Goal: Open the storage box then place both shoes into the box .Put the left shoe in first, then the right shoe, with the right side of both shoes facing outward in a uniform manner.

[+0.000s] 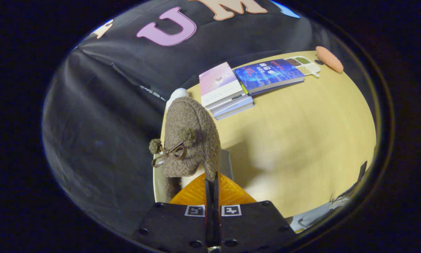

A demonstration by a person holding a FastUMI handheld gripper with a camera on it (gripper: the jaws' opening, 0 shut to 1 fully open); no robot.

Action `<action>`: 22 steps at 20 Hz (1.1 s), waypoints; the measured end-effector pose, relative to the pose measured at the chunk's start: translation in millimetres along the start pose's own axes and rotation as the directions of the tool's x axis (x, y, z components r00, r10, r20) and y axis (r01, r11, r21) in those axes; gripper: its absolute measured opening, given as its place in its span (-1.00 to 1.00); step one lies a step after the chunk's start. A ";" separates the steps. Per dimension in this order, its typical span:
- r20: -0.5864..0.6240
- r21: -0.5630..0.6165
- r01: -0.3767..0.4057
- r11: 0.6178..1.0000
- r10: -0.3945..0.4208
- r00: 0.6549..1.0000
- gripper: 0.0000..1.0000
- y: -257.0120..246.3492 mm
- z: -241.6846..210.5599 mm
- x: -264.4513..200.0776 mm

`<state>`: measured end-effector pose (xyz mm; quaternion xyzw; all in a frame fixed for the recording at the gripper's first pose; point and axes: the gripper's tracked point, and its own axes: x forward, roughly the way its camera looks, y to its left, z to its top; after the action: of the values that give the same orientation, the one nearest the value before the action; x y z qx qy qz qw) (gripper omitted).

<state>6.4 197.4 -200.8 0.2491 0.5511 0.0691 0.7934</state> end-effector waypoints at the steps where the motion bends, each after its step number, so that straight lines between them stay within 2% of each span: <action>1: -0.014 -0.009 -0.004 1.000 0.003 1.000 -0.94 5.9 -8.9 2.7; 9: -0.058 -0.040 -0.008 0.999 0.006 0.998 -0.93 32.1 -53.8 18.7; 15: -0.059 -0.040 0.059 0.997 -0.061 0.996 -0.94 24.0 -81.6 37.6; 22: -0.011 -0.038 0.133 0.990 -0.134 0.991 -0.94 18.5 -88.1 53.8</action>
<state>-50.0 262.1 -260.9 0.1963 0.5706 0.0279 0.7969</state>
